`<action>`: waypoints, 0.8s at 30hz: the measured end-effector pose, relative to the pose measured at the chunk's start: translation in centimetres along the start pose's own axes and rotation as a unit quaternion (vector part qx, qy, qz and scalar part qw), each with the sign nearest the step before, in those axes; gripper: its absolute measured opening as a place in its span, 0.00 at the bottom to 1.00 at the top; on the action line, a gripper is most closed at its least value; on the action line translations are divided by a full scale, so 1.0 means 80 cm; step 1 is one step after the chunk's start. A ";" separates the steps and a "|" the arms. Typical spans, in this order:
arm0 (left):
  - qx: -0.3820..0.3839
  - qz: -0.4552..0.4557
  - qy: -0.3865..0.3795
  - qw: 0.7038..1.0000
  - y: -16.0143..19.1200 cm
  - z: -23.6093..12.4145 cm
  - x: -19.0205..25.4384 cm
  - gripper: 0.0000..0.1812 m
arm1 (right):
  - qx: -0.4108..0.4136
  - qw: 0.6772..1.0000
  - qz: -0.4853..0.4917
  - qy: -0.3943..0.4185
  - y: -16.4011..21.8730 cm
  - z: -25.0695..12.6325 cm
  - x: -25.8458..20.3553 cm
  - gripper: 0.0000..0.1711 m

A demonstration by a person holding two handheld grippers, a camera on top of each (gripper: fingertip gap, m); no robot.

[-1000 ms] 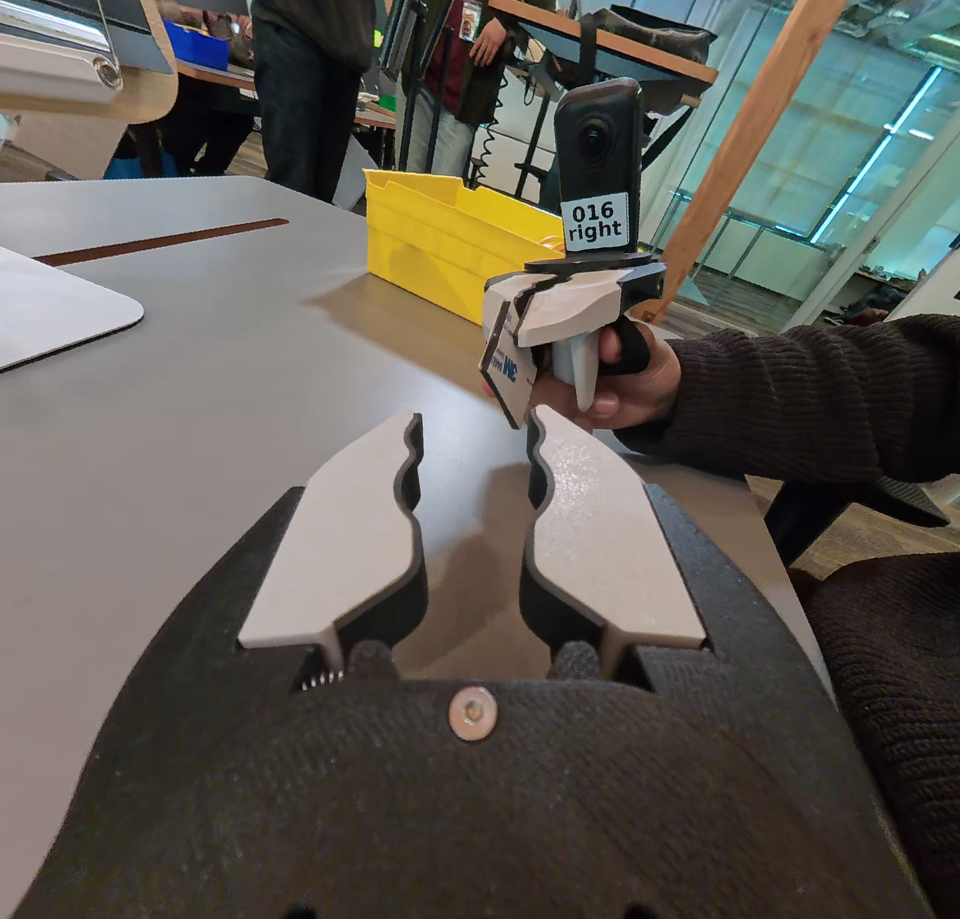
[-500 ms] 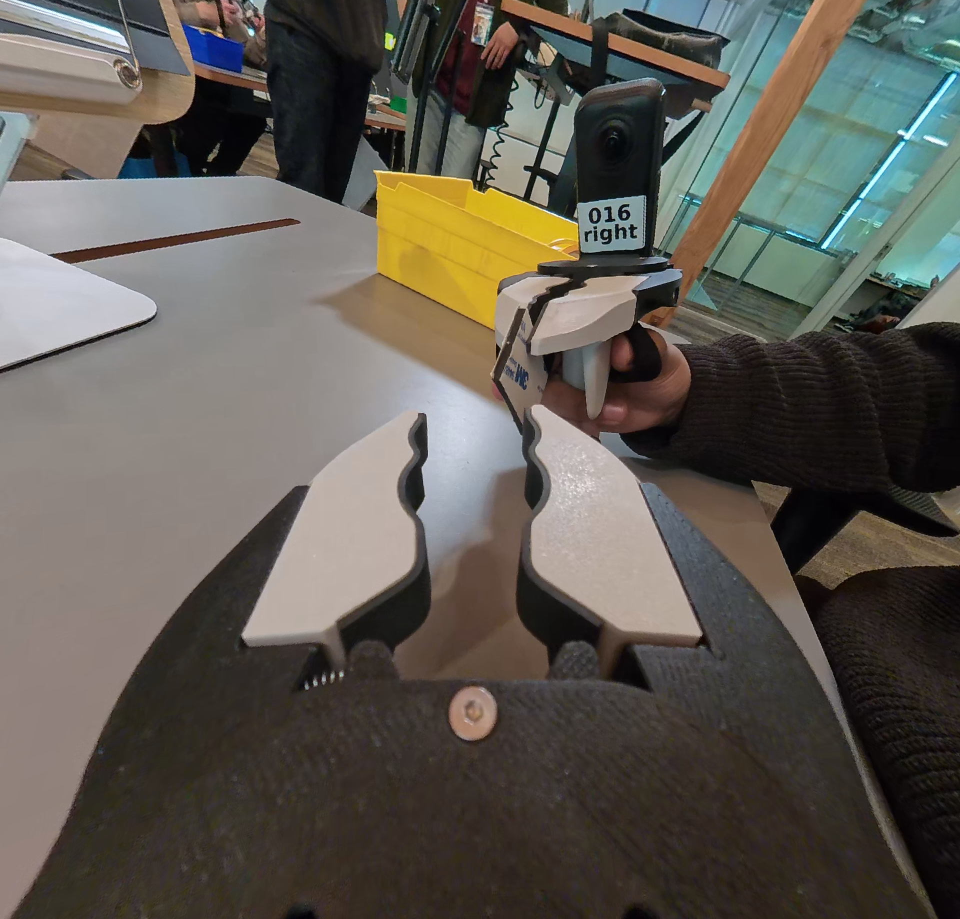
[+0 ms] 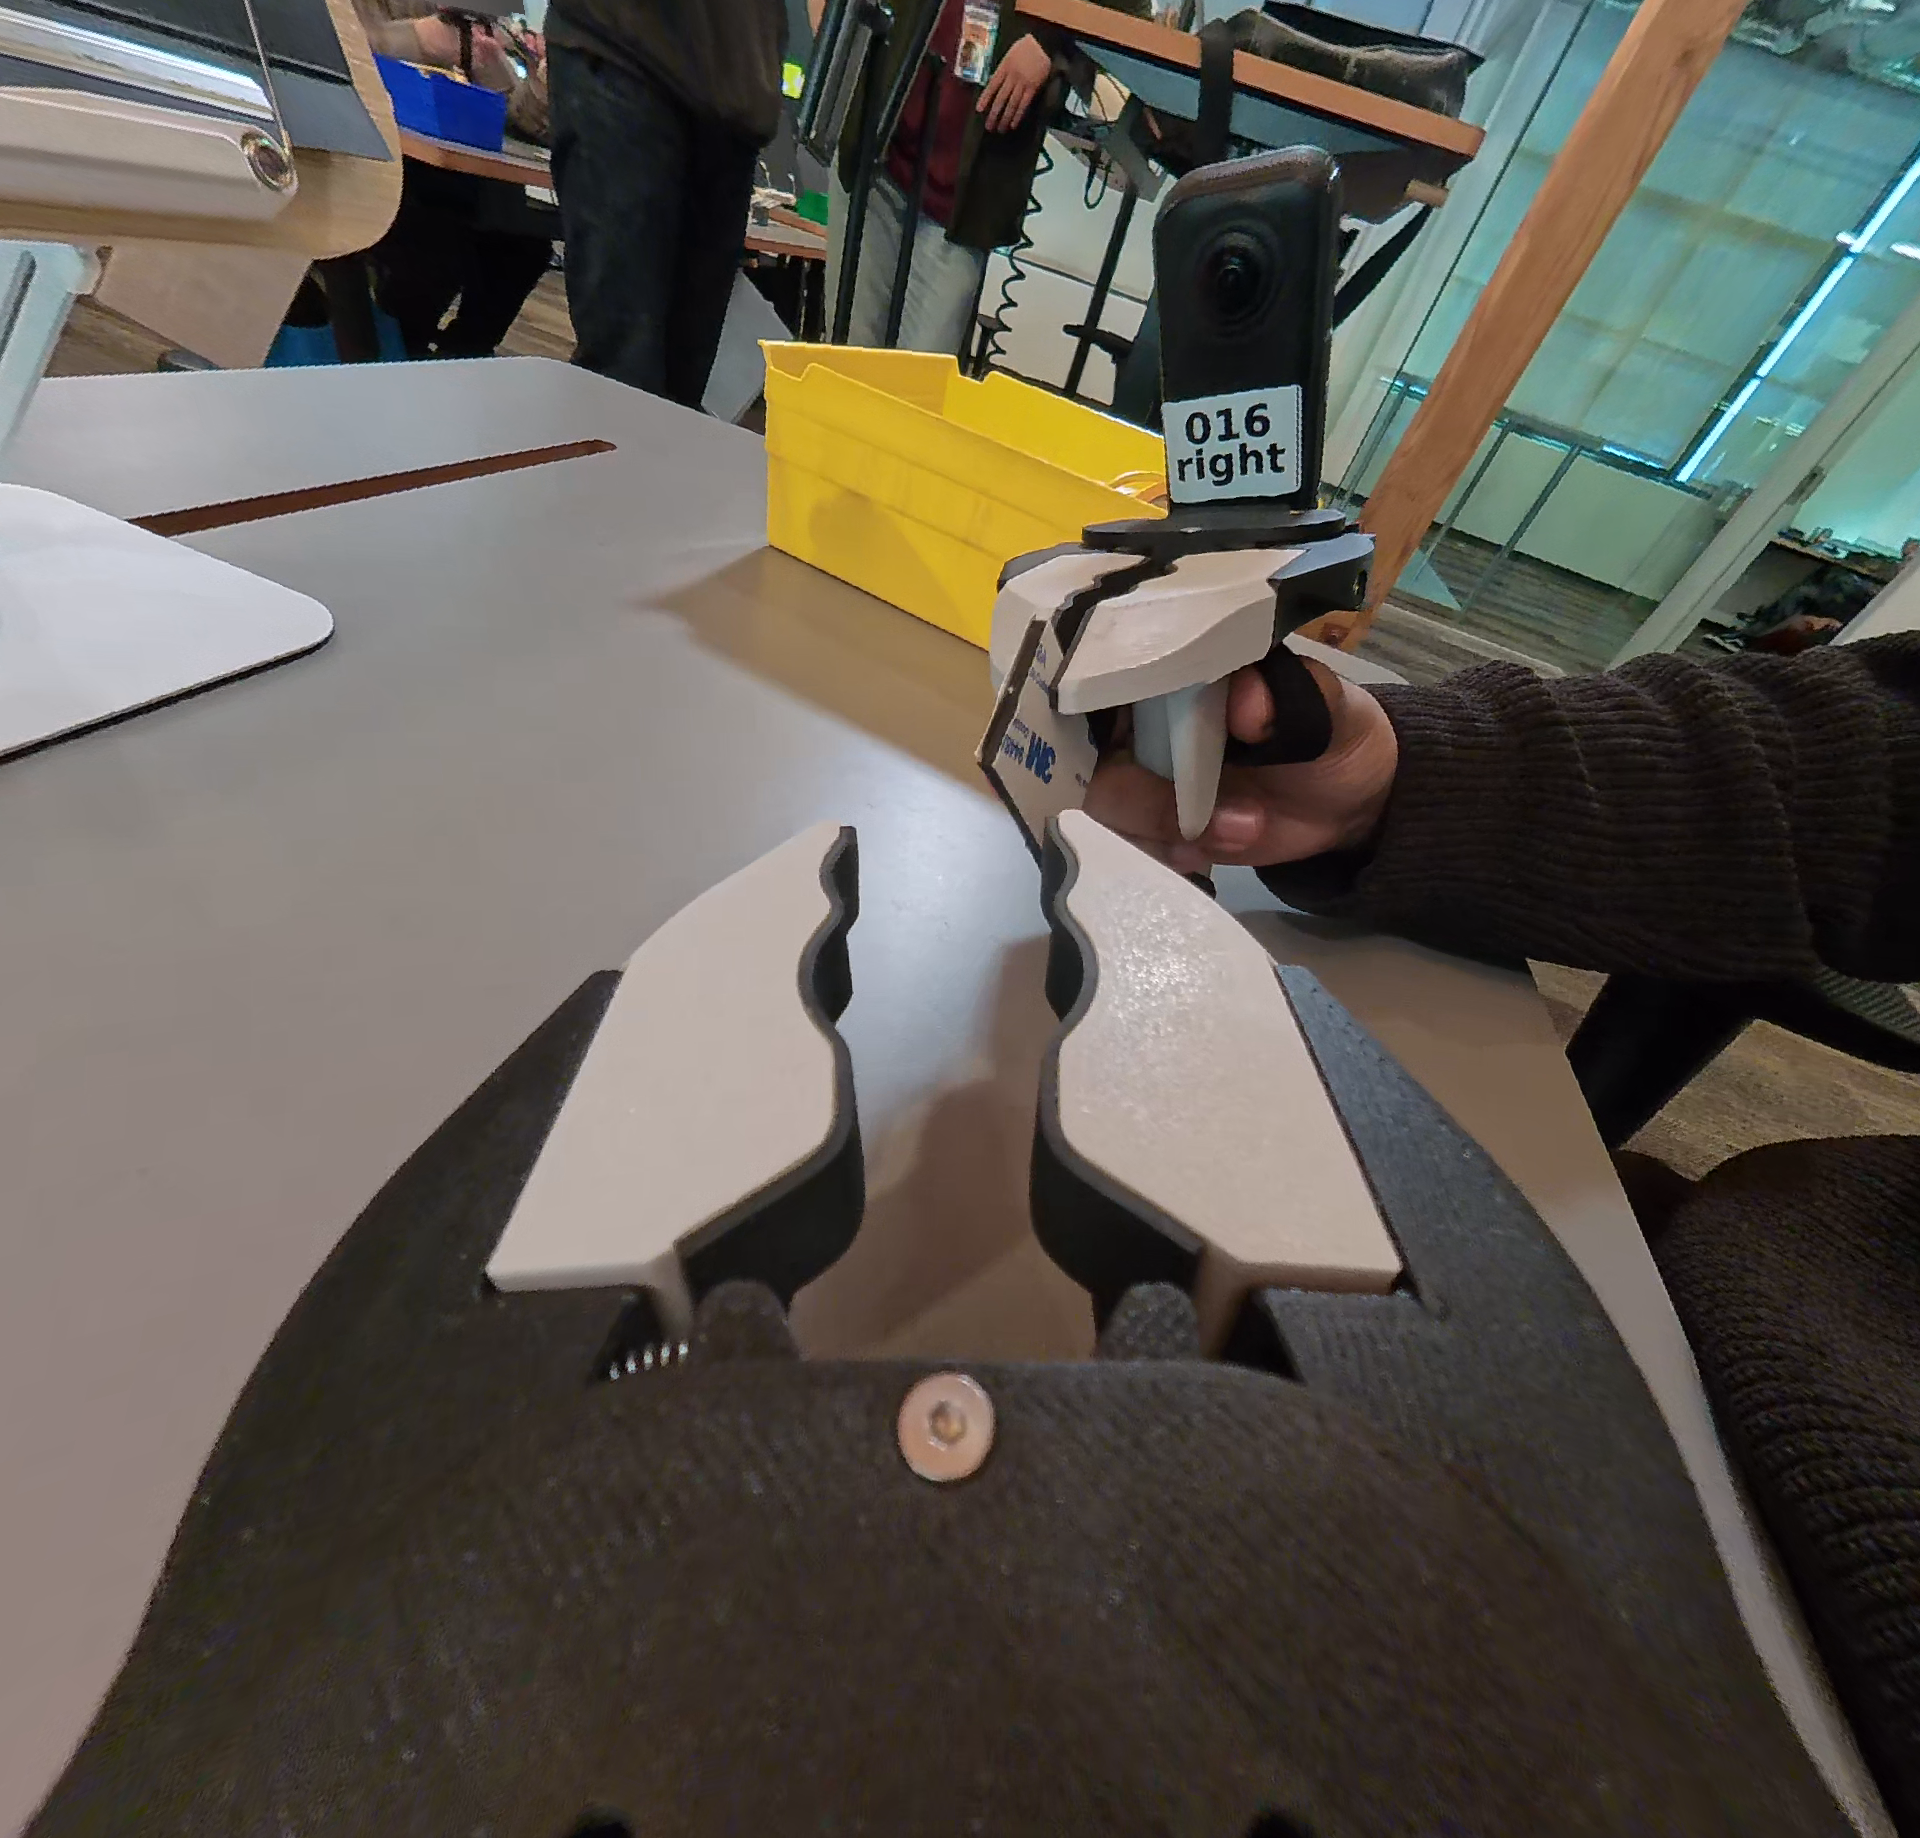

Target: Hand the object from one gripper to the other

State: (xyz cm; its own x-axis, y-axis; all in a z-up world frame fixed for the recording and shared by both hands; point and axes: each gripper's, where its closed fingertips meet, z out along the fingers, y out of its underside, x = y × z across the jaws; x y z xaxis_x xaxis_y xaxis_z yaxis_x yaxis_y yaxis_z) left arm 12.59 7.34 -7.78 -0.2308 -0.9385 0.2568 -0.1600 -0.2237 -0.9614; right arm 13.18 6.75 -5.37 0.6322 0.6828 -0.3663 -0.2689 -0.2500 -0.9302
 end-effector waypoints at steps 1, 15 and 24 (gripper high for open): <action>0.001 0.002 -0.001 1.000 0.000 0.000 0.000 0.19 | 0.000 1.000 0.001 0.000 0.000 0.000 0.000 0.02; 0.005 0.028 -0.013 1.000 -0.002 0.001 0.002 0.19 | 0.008 1.000 0.008 0.002 -0.001 0.001 0.001 0.02; 0.006 0.179 -0.085 0.980 -0.010 -0.005 -0.011 0.36 | 0.042 0.995 0.090 -0.010 -0.009 -0.006 0.012 0.02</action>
State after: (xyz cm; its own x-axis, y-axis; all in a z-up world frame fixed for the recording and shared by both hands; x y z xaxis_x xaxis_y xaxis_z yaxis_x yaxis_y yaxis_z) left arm 12.51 8.44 -7.18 -0.1069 -0.9875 -0.1156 -0.0867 0.1251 -0.9883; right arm 14.30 7.27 -5.04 0.5547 0.6452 -0.5254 -0.4362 -0.3122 -0.8439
